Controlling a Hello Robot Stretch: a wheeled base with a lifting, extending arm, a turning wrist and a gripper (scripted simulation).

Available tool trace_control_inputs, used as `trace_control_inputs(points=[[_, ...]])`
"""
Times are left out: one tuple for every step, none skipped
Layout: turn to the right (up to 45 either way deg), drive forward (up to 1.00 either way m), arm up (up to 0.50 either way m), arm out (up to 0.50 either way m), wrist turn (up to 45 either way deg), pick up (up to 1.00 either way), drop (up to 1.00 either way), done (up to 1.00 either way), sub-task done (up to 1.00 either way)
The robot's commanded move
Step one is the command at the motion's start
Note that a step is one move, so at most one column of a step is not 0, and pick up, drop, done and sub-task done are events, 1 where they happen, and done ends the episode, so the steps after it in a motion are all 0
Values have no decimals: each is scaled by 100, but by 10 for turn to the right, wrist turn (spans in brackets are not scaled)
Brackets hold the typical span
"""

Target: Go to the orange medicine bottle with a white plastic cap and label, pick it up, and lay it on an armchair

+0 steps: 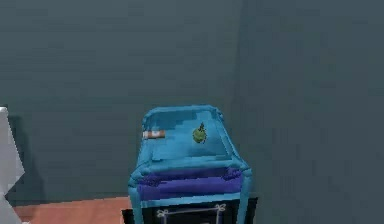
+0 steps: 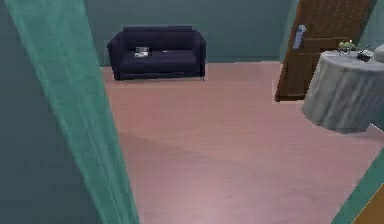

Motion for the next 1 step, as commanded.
trace_control_inputs(points=[[0, 40, 0, 0, 0, 0, 0, 0, 0]])
